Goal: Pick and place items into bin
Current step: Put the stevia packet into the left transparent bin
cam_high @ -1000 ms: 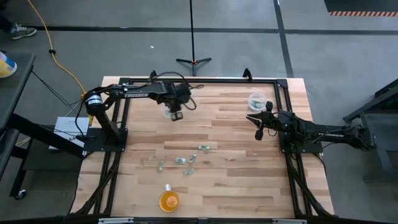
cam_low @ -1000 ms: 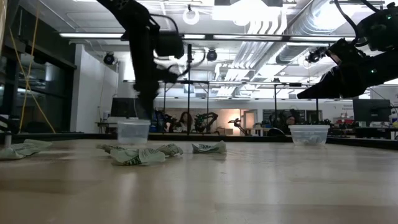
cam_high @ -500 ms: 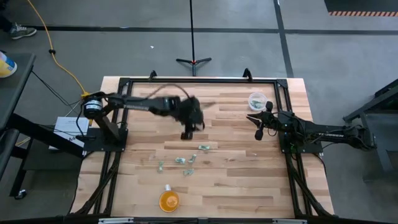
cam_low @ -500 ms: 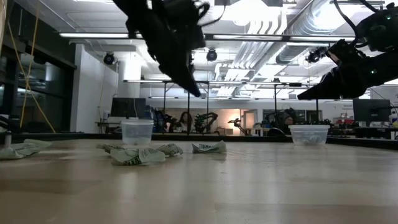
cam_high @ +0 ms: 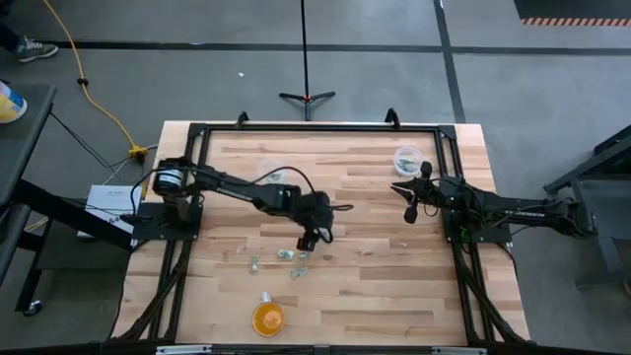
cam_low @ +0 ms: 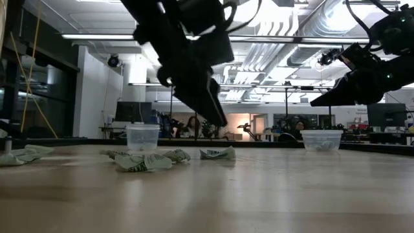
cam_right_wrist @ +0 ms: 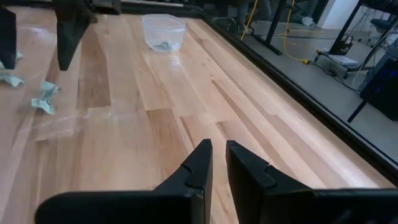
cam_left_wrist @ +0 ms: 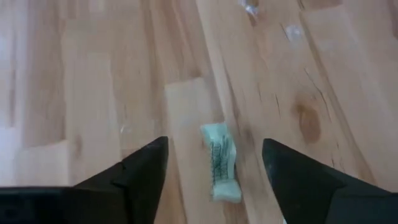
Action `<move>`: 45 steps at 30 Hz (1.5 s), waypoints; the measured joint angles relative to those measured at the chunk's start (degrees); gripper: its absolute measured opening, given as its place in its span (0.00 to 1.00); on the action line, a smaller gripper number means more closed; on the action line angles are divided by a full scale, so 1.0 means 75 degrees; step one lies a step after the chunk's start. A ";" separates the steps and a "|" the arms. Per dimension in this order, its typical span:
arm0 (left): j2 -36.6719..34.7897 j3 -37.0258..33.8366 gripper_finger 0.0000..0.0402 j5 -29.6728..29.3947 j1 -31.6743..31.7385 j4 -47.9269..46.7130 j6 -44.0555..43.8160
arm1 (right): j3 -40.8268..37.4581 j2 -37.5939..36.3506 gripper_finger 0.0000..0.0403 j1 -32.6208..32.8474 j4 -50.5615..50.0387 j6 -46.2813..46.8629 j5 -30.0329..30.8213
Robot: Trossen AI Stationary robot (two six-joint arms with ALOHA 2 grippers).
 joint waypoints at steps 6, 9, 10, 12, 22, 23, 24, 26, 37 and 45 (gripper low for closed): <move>0.0614 -0.0003 0.78 -0.0061 -0.0049 0.0019 -0.0352 | 0.0000 0.0053 0.09 0.0000 0.0019 0.0000 -0.0036; 0.0857 -0.0004 0.76 -0.0128 -0.0025 0.0161 -0.0397 | 0.0000 0.0057 0.10 0.0000 0.0028 0.0000 -0.0028; 0.0892 0.0009 0.75 -0.0178 -0.0026 0.0168 -0.0390 | -0.0001 0.0068 0.10 0.0000 0.0056 0.0000 -0.0028; 0.0970 0.0028 0.71 -0.0232 -0.0039 0.0185 -0.0369 | 0.0000 0.0065 0.10 0.0000 0.0047 0.0000 -0.0025; 0.0969 0.0030 0.37 -0.0113 -0.0043 0.0101 -0.0016 | -0.0002 0.0065 0.09 0.0001 0.0080 0.0000 -0.0002; 0.0965 0.0064 0.32 -0.0137 -0.0041 0.0032 -0.0011 | 0.0000 0.0065 0.09 0.0000 0.0080 0.0000 -0.0002; 0.0923 0.0138 0.28 -0.0217 -0.0018 -0.0167 -0.0002 | -0.0001 0.0065 0.10 0.0002 0.0080 0.0000 -0.0002; 0.0884 0.0348 0.19 -0.0513 0.0021 -0.0899 0.0014 | 0.0000 0.0064 0.10 0.0001 0.0080 0.0000 -0.0002; 0.0535 0.1735 0.12 -0.2732 0.0836 -0.4694 0.0010 | 0.0000 0.0060 0.09 0.0001 0.0073 0.0000 -0.0002; -0.0146 0.1726 0.06 -0.3335 0.1970 -0.5755 -0.0404 | -0.0002 0.0060 0.08 0.0002 0.0011 -0.0003 -0.0003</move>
